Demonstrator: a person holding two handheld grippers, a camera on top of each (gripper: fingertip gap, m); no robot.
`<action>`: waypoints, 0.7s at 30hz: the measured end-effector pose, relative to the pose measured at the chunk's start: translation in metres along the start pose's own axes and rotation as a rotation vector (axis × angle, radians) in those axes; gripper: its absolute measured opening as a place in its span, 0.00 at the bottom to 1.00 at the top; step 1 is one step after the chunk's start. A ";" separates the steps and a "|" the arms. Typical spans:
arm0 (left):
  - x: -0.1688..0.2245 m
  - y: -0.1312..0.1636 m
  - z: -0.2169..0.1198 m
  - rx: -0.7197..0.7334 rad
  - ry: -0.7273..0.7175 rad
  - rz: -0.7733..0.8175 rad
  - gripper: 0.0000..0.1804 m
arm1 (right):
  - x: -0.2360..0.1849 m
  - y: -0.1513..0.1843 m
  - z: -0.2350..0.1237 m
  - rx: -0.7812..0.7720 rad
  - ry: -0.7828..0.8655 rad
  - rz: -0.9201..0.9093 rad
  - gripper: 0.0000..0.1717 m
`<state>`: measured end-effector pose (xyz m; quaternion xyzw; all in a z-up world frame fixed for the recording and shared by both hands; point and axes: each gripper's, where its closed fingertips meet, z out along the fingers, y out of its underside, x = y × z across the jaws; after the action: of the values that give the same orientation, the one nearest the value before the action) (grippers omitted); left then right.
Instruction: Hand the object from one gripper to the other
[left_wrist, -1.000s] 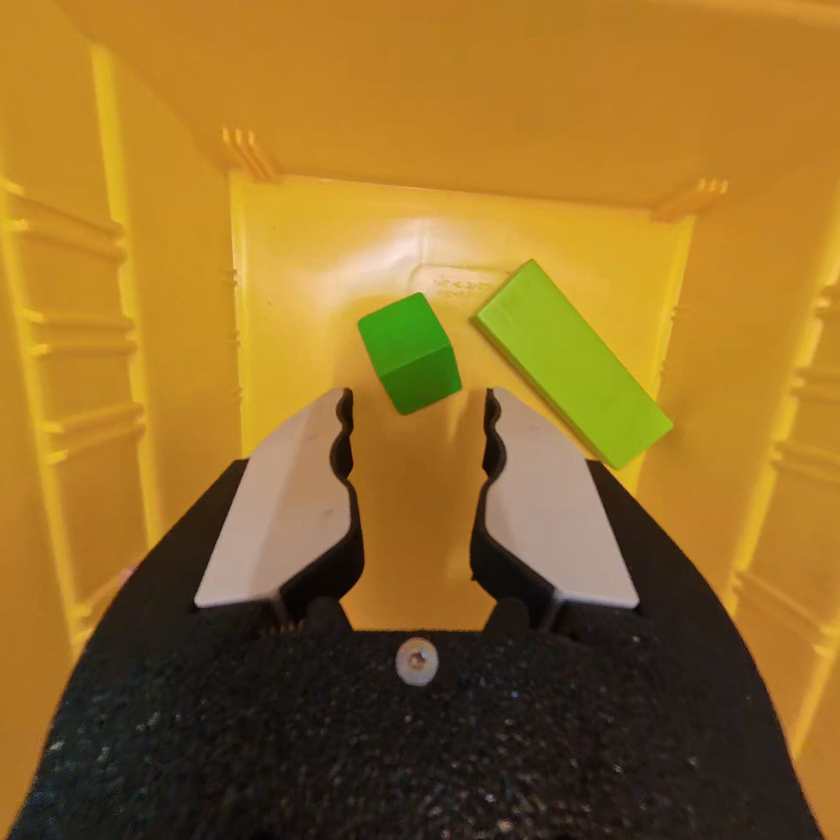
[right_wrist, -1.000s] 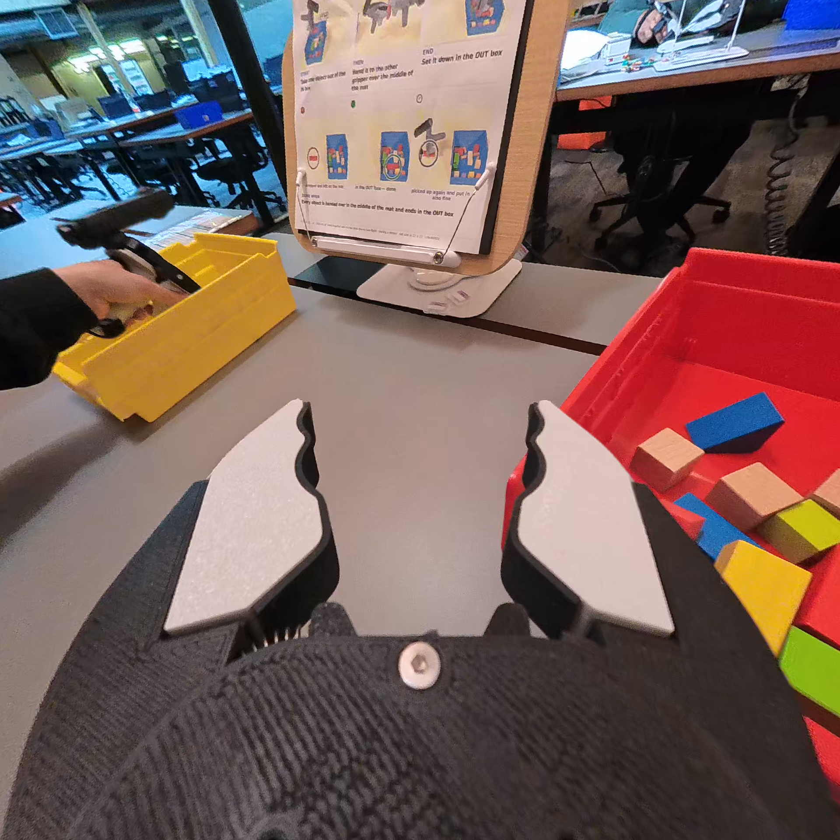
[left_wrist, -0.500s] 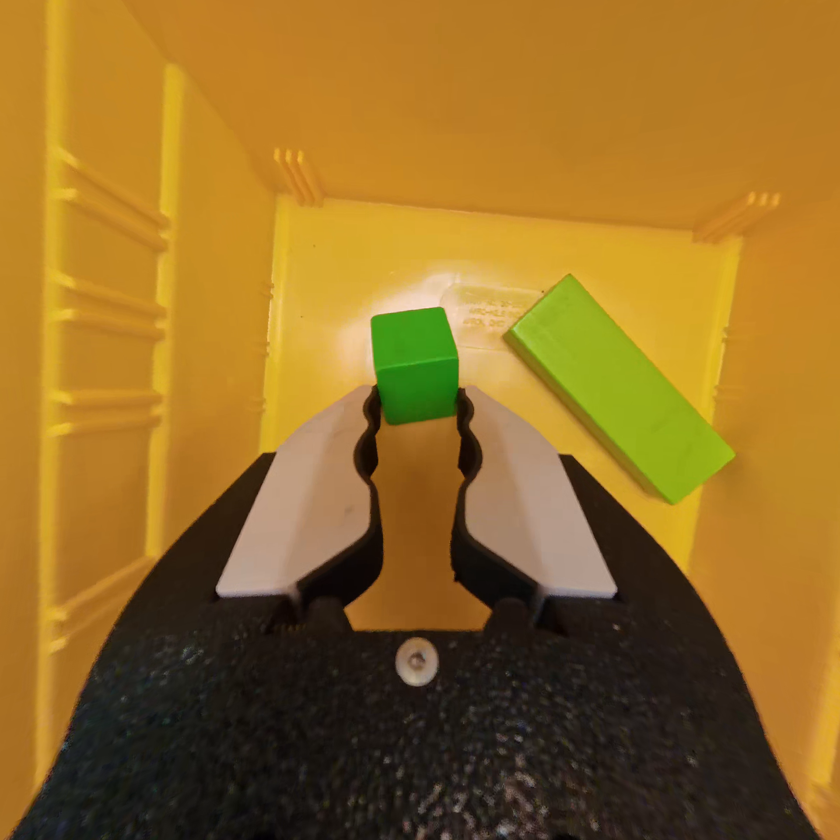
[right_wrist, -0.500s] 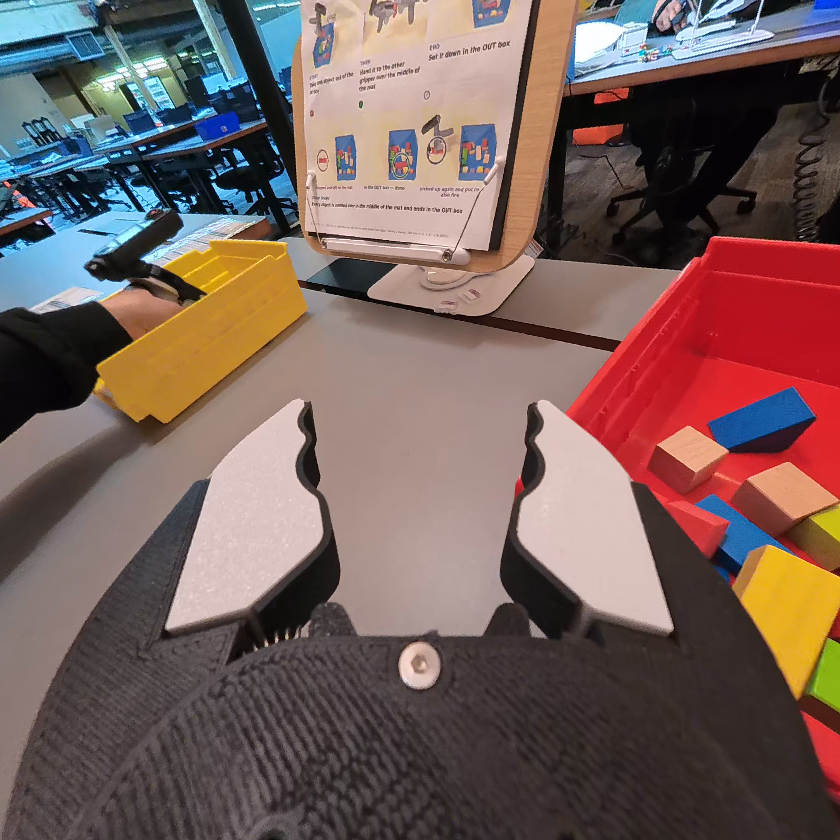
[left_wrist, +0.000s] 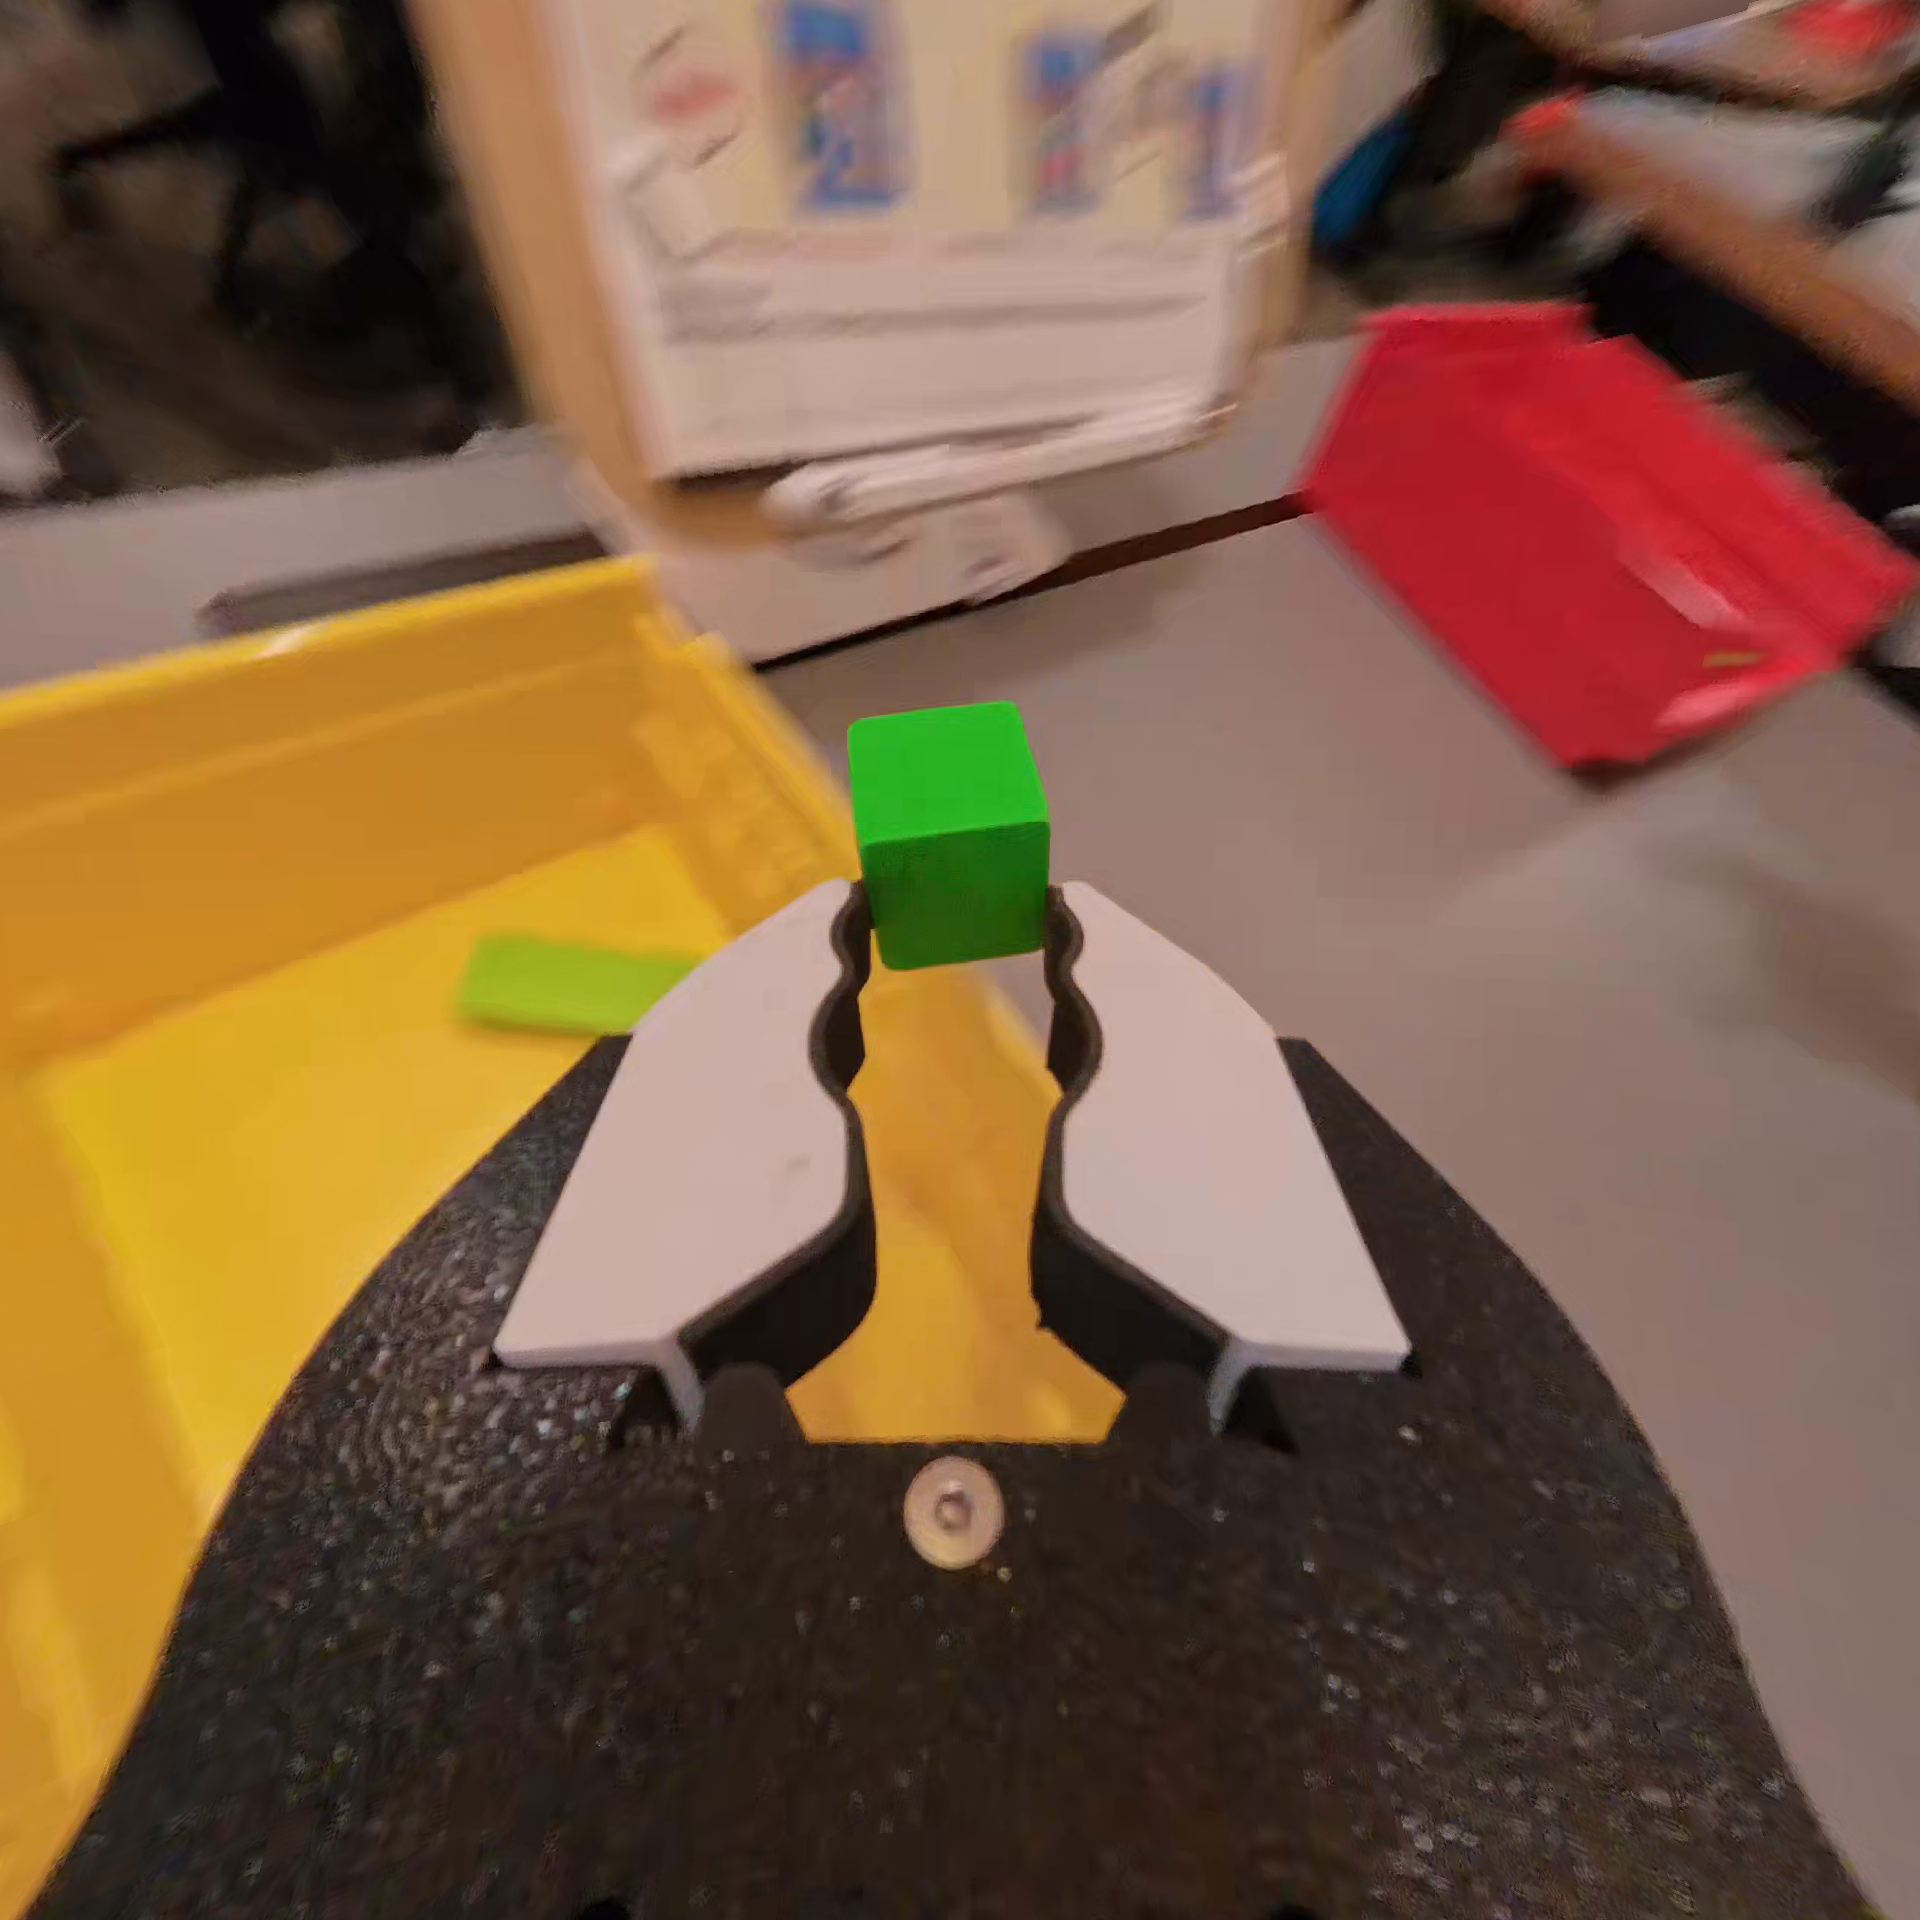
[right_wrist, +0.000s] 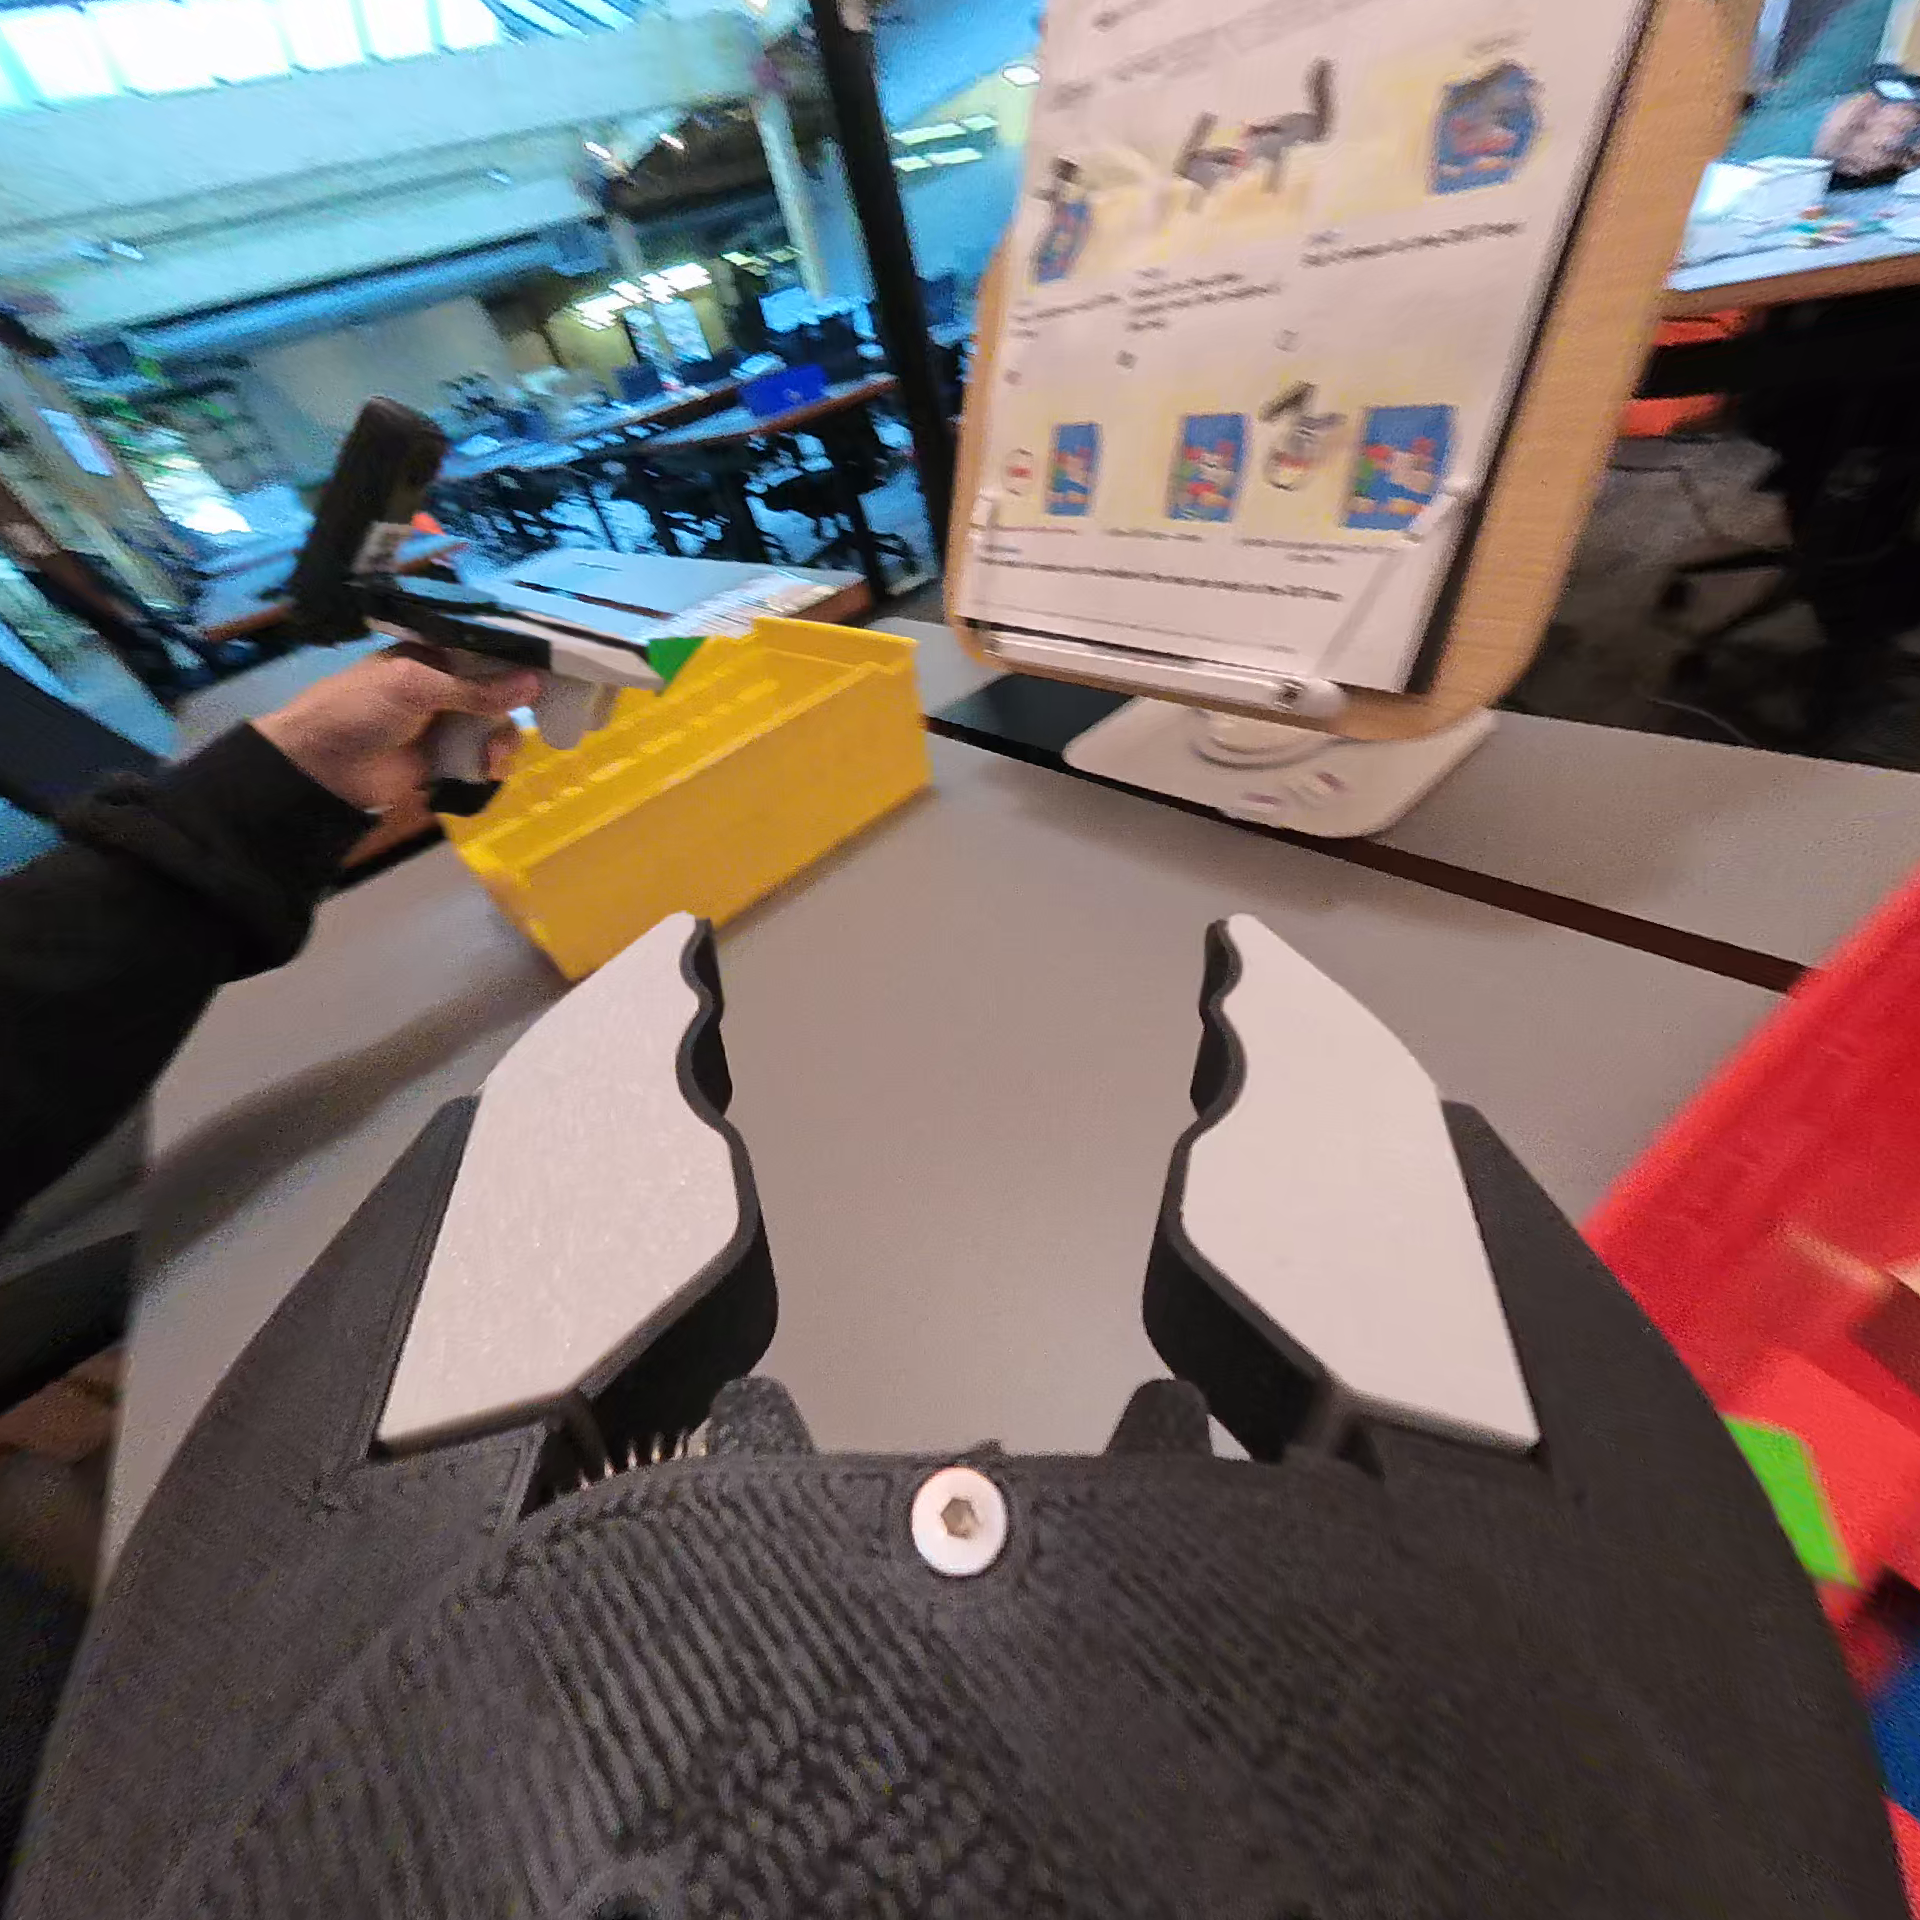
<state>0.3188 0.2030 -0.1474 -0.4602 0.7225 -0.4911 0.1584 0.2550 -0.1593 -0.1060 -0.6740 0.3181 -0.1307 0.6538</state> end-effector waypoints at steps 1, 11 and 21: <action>0.026 -0.009 -0.006 0.050 0.092 0.038 0.17 | -0.010 -0.002 0.004 0.017 -0.049 0.005 0.52; 0.247 -0.020 -0.040 0.318 0.821 0.333 0.17 | -0.134 -0.028 0.020 0.185 -0.571 0.024 0.51; 0.316 -0.003 -0.029 0.335 0.995 0.403 0.17 | -0.172 -0.027 0.018 0.237 -0.720 -0.050 0.36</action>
<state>0.1341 -0.0404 -0.0603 0.0053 0.6959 -0.7170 -0.0397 0.1410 -0.0434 -0.0404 -0.6041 0.0341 0.0623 0.7938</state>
